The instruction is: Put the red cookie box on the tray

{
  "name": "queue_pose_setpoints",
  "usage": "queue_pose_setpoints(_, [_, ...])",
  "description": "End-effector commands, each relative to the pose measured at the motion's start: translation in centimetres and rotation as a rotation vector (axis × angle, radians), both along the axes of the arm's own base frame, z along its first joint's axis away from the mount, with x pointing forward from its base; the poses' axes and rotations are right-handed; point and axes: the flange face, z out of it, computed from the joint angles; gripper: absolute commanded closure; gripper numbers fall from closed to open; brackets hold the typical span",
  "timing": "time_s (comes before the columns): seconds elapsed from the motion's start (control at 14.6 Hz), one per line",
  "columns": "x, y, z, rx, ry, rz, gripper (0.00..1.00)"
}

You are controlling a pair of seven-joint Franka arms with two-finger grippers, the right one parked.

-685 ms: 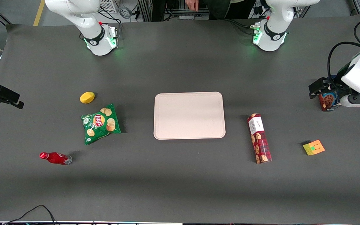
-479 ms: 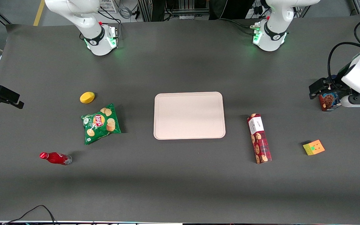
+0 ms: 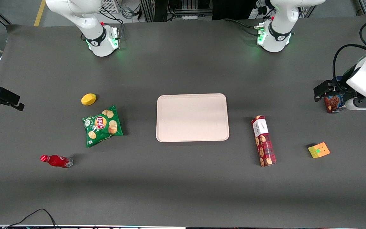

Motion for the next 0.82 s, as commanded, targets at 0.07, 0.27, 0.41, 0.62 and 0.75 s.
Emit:
queue_pose_setpoints(0.07, [-0.2,-0.3,0.2,-0.013,0.039,-0.014,0.0])
queue_pose_setpoints(0.27, [-0.4,-0.9,0.1,-0.01,0.048,-0.012,0.0])
queue_pose_setpoints(0.41, [-0.4,-0.9,0.0,-0.009,0.052,-0.012,0.0])
queue_pose_setpoints(0.62, [-0.7,-2.6,-1.5,-0.039,0.084,-0.025,0.0])
queue_pose_setpoints(0.75, [-0.5,-3.5,-3.0,-0.053,0.1,-0.002,0.0])
